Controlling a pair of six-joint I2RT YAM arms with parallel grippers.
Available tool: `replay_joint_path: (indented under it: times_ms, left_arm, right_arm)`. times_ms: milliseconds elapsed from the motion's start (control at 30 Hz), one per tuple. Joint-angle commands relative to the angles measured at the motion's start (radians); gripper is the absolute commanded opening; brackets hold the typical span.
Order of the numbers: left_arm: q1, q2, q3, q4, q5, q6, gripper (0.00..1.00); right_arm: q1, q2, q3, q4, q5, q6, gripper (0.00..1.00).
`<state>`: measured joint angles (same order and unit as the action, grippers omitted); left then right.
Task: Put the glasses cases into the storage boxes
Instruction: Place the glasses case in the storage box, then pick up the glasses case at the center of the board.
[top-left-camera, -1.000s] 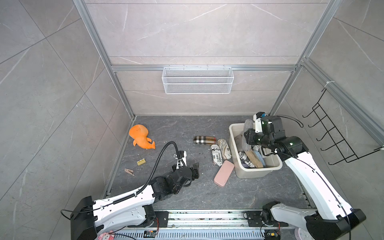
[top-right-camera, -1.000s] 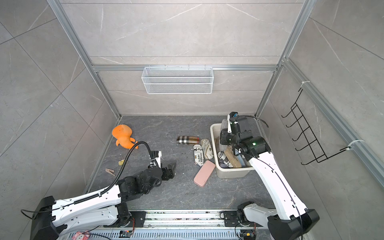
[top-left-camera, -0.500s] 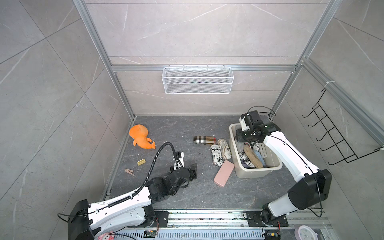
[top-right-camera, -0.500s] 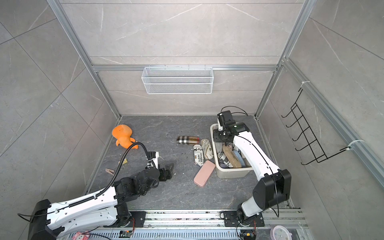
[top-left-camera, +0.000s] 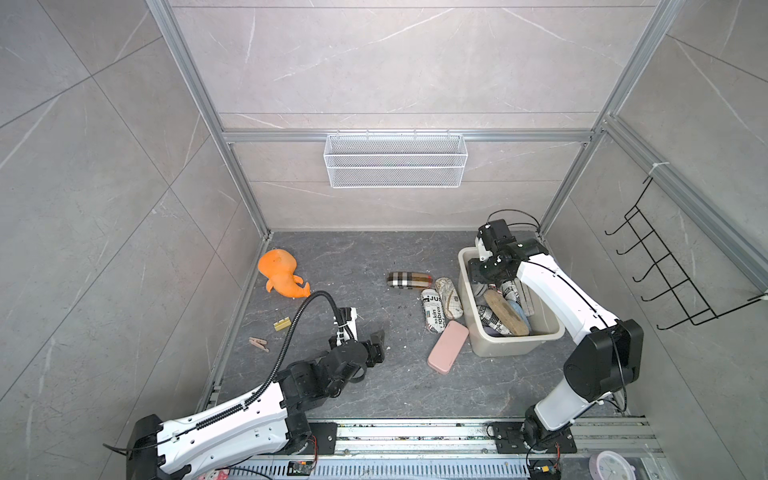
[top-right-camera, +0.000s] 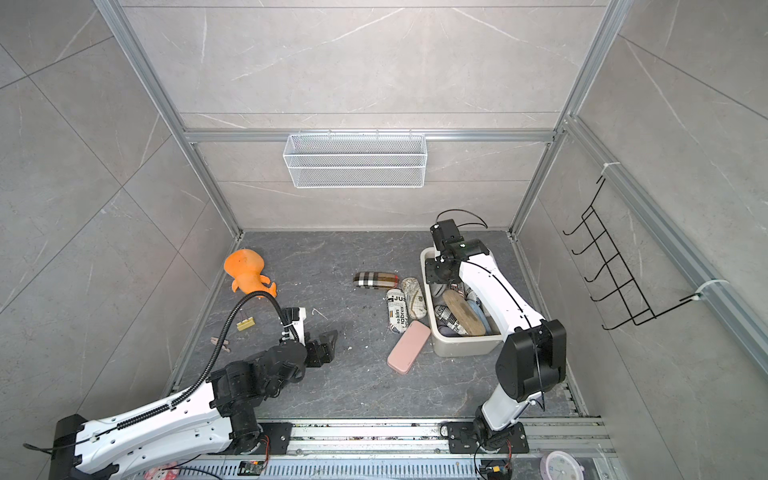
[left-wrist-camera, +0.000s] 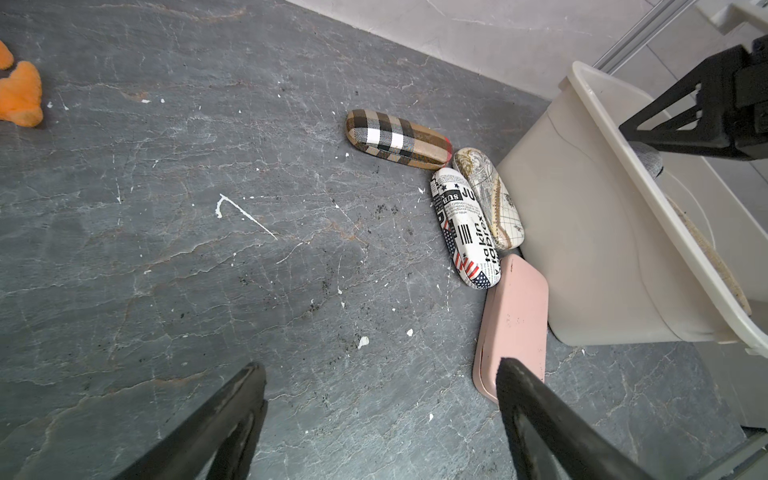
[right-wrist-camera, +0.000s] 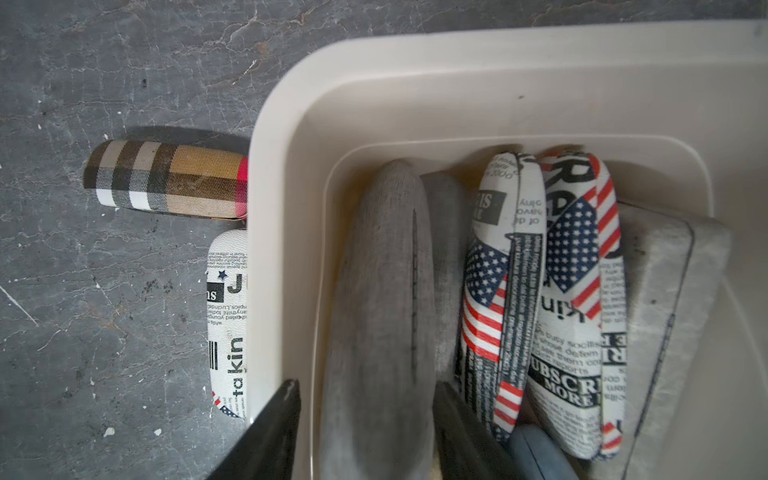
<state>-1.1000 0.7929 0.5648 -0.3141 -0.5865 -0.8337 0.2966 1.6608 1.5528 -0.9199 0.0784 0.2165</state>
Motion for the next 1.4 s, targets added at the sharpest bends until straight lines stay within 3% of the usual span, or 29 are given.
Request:
replay_joint_path:
  times_ms: [0, 333, 733, 1200, 1367]
  left_arm:
    - [-0.004, 0.041, 0.04, 0.013, 0.044, 0.025, 0.89]
    - [-0.016, 0.356, 0.196, 0.059, 0.21, 0.098, 0.89]
    - [-0.127, 0.723, 0.447, 0.057, 0.231, 0.19, 0.9]
    - [-0.148, 1.03, 0.697, -0.036, 0.313, 0.222, 0.99]
    - [-0.148, 1.135, 0.787, -0.117, 0.274, 0.206, 0.99]
  right_arm:
    - [0.007, -0.052, 0.049, -0.037, -0.006, 0.016, 0.56]
    - [0.012, -0.316, -0.084, 0.001, -0.068, 0.07, 0.6]
    - [0.012, -0.573, -0.27, 0.068, -0.064, 0.096, 0.72]
    - [0.012, -0.661, -0.332, 0.063, 0.013, 0.106, 0.94]
    - [0.012, -0.676, -0.345, 0.058, 0.006, 0.104, 0.96]
